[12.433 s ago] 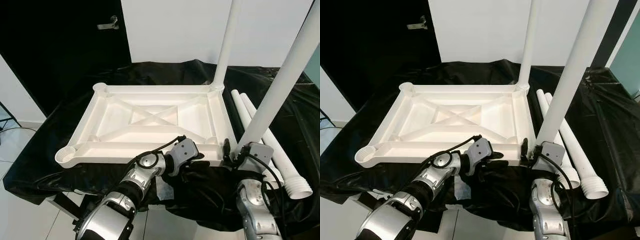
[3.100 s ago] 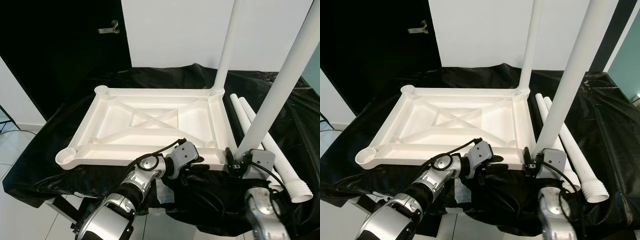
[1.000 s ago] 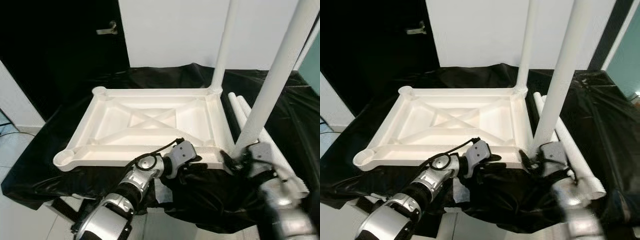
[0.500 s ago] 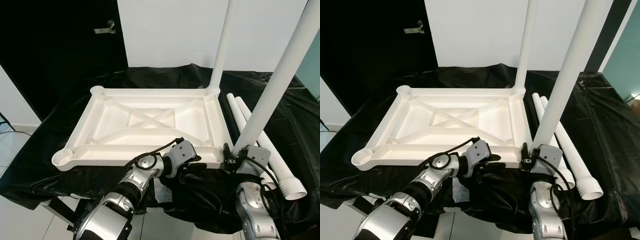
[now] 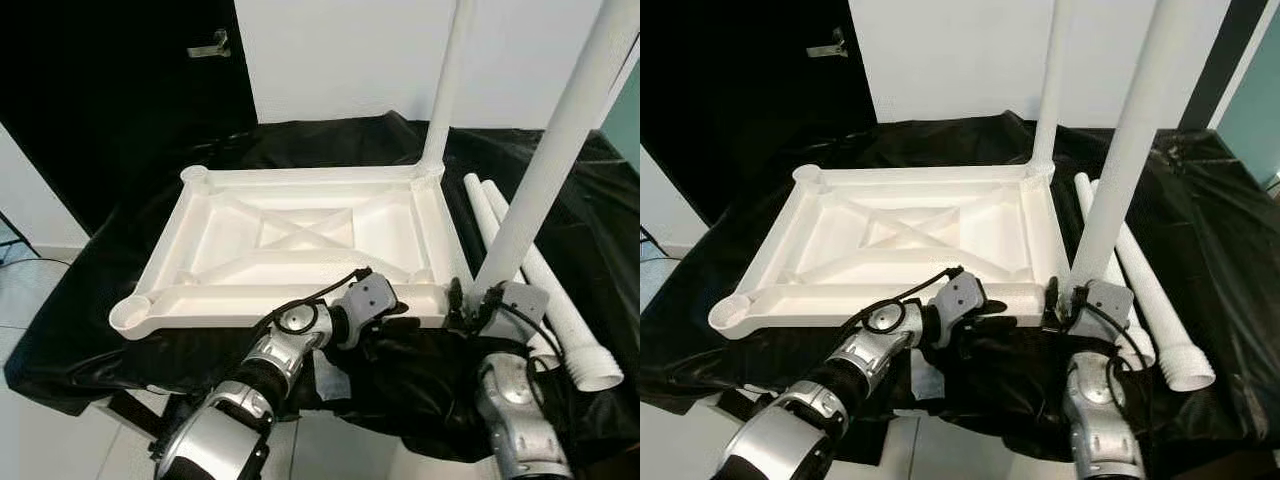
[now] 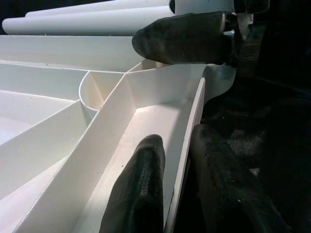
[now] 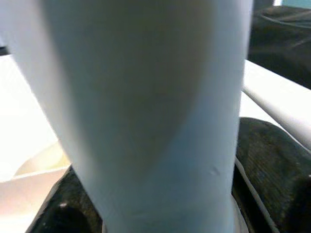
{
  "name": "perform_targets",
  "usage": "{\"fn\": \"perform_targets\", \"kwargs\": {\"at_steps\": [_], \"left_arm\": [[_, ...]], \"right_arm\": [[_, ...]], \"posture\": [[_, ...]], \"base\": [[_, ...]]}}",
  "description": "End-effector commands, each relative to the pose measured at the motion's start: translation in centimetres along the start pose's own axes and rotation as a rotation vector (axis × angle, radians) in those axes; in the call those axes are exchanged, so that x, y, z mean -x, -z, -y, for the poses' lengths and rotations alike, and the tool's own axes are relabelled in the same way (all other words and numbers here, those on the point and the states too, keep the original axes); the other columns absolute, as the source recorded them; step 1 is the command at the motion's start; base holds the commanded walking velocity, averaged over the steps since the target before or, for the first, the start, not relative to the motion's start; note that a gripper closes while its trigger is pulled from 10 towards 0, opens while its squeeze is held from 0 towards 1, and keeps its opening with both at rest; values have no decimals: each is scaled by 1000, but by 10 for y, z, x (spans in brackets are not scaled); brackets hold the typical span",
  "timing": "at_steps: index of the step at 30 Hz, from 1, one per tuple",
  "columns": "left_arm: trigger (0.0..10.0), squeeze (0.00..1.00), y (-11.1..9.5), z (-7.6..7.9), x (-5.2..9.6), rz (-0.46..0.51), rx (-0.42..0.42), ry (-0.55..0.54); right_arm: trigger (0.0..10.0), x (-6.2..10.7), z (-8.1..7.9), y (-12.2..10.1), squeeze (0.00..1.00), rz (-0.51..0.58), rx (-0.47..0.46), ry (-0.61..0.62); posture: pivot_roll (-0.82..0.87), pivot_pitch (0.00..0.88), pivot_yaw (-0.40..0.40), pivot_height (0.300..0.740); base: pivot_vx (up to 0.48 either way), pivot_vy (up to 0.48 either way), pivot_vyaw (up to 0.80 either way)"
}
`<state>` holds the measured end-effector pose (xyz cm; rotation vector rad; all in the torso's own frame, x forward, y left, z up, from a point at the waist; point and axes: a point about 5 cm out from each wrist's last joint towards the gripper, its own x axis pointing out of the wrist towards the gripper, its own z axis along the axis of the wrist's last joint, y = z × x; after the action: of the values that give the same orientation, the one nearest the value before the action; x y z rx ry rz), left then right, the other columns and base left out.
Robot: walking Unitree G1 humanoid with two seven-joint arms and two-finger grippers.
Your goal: Building children table
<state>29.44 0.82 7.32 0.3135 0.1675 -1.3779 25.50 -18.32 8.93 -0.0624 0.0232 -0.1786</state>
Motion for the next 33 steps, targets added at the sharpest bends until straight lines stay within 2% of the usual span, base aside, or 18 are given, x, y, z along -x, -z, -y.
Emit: {"fn": "perform_targets", "kwargs": {"at_steps": [1,3,7,10,11,12,14,15,16,25,33], "left_arm": [[10000,0,46,32,3,-183,129,124],[10000,0,46,31,3,-184,126,124],[10000,0,47,30,6,-193,123,124],[10000,0,48,30,6,-194,120,128],[10000,0,48,30,6,-194,120,129],[10000,0,48,30,6,-194,120,129],[10000,0,46,30,4,-190,117,130],[10000,0,45,30,3,-188,117,130],[10000,0,45,30,3,-186,117,129],[10000,0,49,32,5,-191,125,128],[10000,0,49,32,6,-191,127,130]], "right_arm": [[10000,1,3,12,0,-60,58,-47],[10000,-3,12,7,0,-37,115,-120],[10000,-5,23,-1,0,-36,234,-409],[10000,-2,28,-4,0,-46,296,-523],[9255,-1,30,-4,0,-49,309,-545],[9255,-1,30,-4,0,-49,309,-545],[2392,-1,35,-5,0,-72,336,-587],[2392,-1,37,-4,0,-83,341,-599],[0,0,38,-4,0,-91,347,-617],[0,7,42,0,0,-147,347,-727],[0,14,36,14,0,-200,327,-711]], "posture": [[-140,0,37,740],[-140,0,37,740],[-153,0,43,740],[-157,0,45,740],[-157,0,45,740],[-157,0,45,740],[-156,0,41,740],[-156,0,40,740],[-155,0,40,740],[-153,0,39,740],[-151,0,49,740]], "base": [[0,0,0],[0,0,0],[0,0,0],[0,0,0],[0,0,0],[0,0,0],[0,0,0],[0,0,0],[0,0,0],[0,0,0],[0,0,0]]}}
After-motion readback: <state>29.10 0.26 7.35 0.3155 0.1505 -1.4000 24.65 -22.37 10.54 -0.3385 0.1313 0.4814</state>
